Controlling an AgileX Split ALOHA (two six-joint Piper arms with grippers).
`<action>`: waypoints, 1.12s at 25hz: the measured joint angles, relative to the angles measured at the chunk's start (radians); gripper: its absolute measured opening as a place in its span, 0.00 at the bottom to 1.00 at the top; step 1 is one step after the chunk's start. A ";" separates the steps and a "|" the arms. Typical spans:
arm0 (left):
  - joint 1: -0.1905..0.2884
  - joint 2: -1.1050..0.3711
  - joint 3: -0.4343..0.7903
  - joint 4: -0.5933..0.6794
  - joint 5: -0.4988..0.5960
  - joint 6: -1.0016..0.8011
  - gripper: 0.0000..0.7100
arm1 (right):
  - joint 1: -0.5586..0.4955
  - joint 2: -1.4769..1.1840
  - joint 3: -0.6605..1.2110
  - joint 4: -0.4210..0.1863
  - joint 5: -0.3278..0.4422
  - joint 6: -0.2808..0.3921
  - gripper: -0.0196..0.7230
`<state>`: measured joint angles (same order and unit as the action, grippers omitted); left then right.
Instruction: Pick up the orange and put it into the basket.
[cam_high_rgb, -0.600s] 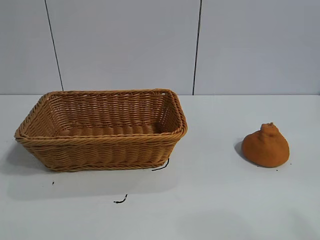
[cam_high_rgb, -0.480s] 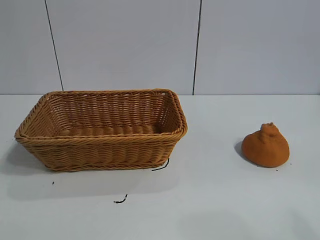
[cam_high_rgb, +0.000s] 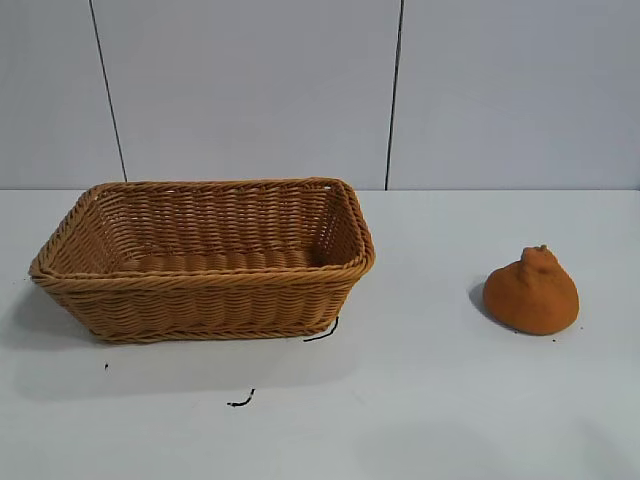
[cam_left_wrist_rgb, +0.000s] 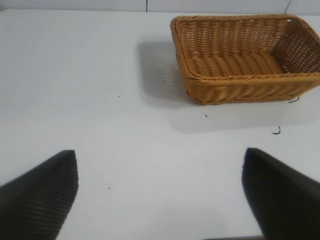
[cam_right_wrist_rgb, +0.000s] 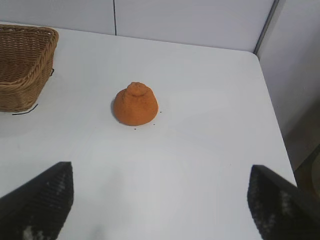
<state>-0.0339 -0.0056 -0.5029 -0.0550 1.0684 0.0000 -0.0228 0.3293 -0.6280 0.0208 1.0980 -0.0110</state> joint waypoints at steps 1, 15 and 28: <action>0.000 0.000 0.000 0.000 0.000 0.000 0.90 | 0.000 0.063 -0.033 0.000 0.011 0.011 0.94; 0.000 0.000 0.000 0.000 0.000 0.000 0.90 | 0.000 0.992 -0.528 0.058 0.004 0.046 0.94; 0.000 0.000 0.000 0.000 0.000 0.000 0.90 | 0.000 1.492 -0.677 0.135 -0.137 -0.063 0.94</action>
<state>-0.0339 -0.0056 -0.5029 -0.0550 1.0684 0.0000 -0.0228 1.8209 -1.3051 0.1555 0.9611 -0.0741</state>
